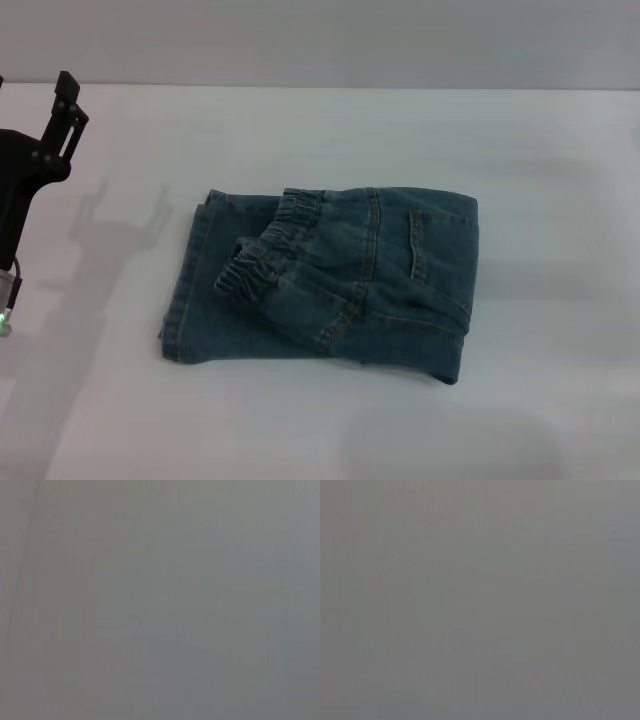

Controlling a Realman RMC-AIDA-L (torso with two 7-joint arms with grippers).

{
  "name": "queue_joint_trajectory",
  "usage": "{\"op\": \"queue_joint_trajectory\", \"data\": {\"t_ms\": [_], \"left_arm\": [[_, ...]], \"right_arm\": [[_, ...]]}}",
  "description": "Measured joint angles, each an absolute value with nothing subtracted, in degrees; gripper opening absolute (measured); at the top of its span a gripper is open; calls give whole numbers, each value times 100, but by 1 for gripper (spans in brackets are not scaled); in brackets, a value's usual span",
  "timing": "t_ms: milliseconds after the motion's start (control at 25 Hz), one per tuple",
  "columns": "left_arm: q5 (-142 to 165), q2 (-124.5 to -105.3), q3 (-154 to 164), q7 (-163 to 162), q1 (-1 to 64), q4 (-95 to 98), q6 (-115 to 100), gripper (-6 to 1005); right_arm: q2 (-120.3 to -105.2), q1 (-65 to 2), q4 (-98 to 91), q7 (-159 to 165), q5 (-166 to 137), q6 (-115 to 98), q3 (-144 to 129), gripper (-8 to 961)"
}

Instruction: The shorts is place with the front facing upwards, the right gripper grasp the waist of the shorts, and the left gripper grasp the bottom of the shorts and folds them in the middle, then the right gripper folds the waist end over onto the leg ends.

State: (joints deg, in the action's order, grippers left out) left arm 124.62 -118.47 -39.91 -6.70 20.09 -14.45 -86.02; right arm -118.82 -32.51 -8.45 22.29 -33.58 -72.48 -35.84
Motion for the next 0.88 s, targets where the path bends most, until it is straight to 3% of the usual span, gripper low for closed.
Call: {"op": "queue_joint_trajectory", "data": {"t_ms": [880], "left_arm": [[12453, -11867, -3990, -721, 1968, -1486, -8594, 800]], "right_arm": [[-11900, -3149, -809, 1904, -3367, -7260, -3577, 718]]}}
